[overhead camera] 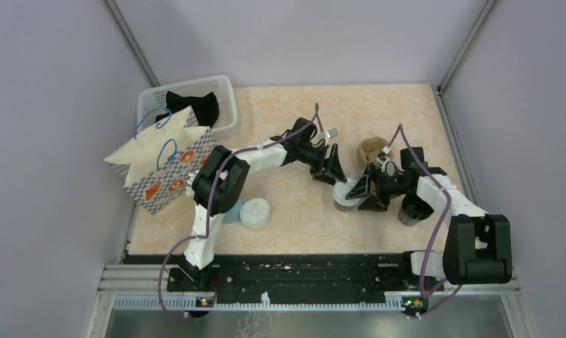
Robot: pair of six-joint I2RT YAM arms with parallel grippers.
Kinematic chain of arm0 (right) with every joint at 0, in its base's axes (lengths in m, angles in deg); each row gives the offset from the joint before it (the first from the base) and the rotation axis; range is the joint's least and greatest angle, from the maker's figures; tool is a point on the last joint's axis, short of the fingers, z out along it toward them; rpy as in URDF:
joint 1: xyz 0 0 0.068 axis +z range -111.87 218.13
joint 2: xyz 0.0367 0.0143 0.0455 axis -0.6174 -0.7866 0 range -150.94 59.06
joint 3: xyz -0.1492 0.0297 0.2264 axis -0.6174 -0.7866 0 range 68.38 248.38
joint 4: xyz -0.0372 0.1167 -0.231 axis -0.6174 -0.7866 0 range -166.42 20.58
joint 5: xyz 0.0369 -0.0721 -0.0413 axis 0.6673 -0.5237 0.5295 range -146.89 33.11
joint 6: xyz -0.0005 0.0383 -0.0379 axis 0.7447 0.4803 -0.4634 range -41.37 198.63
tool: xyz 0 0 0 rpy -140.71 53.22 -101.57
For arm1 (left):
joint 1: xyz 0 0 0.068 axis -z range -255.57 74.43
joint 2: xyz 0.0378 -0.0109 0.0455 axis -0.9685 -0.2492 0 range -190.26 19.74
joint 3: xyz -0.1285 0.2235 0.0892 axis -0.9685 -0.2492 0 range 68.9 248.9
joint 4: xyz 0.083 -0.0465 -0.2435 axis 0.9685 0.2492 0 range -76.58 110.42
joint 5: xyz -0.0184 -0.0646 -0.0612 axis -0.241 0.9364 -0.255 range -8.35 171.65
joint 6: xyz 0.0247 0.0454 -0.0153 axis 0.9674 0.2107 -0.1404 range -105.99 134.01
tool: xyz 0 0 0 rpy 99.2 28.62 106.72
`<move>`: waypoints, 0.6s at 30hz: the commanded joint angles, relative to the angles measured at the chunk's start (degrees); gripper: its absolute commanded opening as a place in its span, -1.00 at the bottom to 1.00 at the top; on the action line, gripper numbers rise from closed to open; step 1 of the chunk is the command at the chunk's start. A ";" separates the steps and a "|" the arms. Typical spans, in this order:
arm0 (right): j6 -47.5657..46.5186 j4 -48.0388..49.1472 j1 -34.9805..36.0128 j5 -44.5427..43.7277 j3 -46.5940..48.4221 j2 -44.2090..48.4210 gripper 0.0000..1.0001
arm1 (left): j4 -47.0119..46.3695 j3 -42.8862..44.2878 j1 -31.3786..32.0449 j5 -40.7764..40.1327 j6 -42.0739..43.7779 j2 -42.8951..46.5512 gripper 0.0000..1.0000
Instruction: Pack the takeout coffee
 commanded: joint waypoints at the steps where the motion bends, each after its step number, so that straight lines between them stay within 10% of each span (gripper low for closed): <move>1: 2.81 5.19 0.44 -0.18 -2.18 -1.02 0.48 | -2.17 0.85 0.23 0.53 0.26 -0.37 0.34; 18: 8.92 12.45 0.32 -14.71 -11.89 0.47 0.21 | 1.28 -7.28 0.11 -5.42 3.45 1.65 0.16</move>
